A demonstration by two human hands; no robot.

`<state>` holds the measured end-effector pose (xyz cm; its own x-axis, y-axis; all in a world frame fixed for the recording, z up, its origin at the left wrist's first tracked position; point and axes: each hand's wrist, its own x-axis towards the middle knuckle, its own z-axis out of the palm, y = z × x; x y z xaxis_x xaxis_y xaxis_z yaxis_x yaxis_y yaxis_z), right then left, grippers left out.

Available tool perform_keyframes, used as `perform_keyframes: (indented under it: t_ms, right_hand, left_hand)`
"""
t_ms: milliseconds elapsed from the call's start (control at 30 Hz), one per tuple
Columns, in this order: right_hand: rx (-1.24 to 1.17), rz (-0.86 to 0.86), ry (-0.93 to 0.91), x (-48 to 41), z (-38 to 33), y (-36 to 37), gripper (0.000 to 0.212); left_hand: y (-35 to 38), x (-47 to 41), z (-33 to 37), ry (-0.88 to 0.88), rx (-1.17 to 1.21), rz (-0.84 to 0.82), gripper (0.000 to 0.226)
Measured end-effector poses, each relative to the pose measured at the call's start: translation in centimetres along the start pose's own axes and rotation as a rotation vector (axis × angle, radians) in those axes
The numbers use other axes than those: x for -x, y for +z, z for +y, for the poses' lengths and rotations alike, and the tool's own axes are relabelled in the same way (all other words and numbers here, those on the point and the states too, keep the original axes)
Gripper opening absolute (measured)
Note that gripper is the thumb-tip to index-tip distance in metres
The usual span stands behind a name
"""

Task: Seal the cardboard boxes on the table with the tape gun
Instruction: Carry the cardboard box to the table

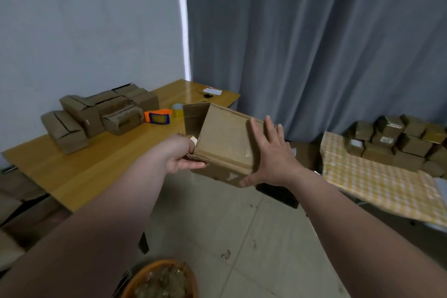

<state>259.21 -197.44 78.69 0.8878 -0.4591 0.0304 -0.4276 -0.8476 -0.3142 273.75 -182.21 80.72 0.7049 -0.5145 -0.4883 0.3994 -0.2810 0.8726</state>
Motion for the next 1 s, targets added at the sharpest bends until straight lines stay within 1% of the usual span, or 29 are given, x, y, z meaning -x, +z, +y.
perform_keyframes:
  t_ms: [100, 233, 267, 333, 467, 567, 600, 700, 733, 800, 833, 900, 967, 1000]
  right_hand:
    - [0.009, -0.041, -0.018, -4.8, 2.3, -0.1, 0.146]
    - [-0.054, -0.025, -0.083, -10.9, 5.5, 0.1, 0.142]
    - [-0.068, -0.019, -0.104, -12.3, 6.3, 0.4, 0.14]
    - [-0.103, -0.012, -0.15, -15.3, 7.9, 0.8, 0.136]
    - [-0.178, 0.008, -0.219, -22.0, 12.3, 1.0, 0.133]
    - [-0.266, -0.011, -0.233, -27.4, 16.3, 0.0, 0.13]
    - [-0.297, -0.028, -0.218, -29.3, 17.8, -0.4, 0.129]
    - [-0.404, -0.077, -0.155, -35.0, 21.7, -1.8, 0.127]
    - [-0.457, -0.087, -0.135, -36.9, 22.7, -2.1, 0.125]
    - [-0.585, -0.11, -0.106, -40.3, 24.1, -2.4, 0.118]
    - [-0.662, -0.135, -0.091, -41.6, 24.5, -2.4, 0.114]
    - [-0.864, -0.189, -0.087, -44.2, 25.1, -2.0, 0.11]
    - [-1.017, -0.259, -0.083, -46.7, 25.3, -1.2, 0.107]
    - [-1.05, -0.292, -0.072, -48.0, 25.1, -0.8, 0.106]
  left_hand:
    - [0.9, -3.7, 2.3, 0.0, -0.055, -0.008, 0.037]
    - [2.8, -9.3, 4.3, 0.016, -0.099, 0.007, 0.044]
    - [3.3, -10.7, 4.8, 0.018, -0.104, 0.014, 0.039]
    - [4.4, -13.4, 5.7, -0.003, -0.109, 0.043, 0.019]
    - [7.2, -19.6, 7.9, 0.006, -0.111, 0.106, 0.015]
    - [9.9, -23.7, 10.3, 0.004, -0.106, 0.153, 0.011]
    - [10.6, -25.0, 11.2, 0.005, -0.09, 0.149, 0.015]
    - [11.9, -29.2, 13.5, 0.018, -0.004, 0.131, 0.042]
    - [12.2, -30.7, 14.0, 0.027, 0.027, 0.166, 0.053]
    - [12.3, -33.6, 14.6, 0.033, 0.068, 0.288, 0.075]
    - [12.3, -34.8, 14.7, 0.025, 0.068, 0.355, 0.078]
    - [11.9, -36.9, 14.7, 0.006, 0.07, 0.466, 0.079]
    - [11.2, -38.9, 14.8, -0.002, 0.113, 0.516, 0.073]
    - [10.7, -39.8, 14.8, -0.002, 0.145, 0.521, 0.069]
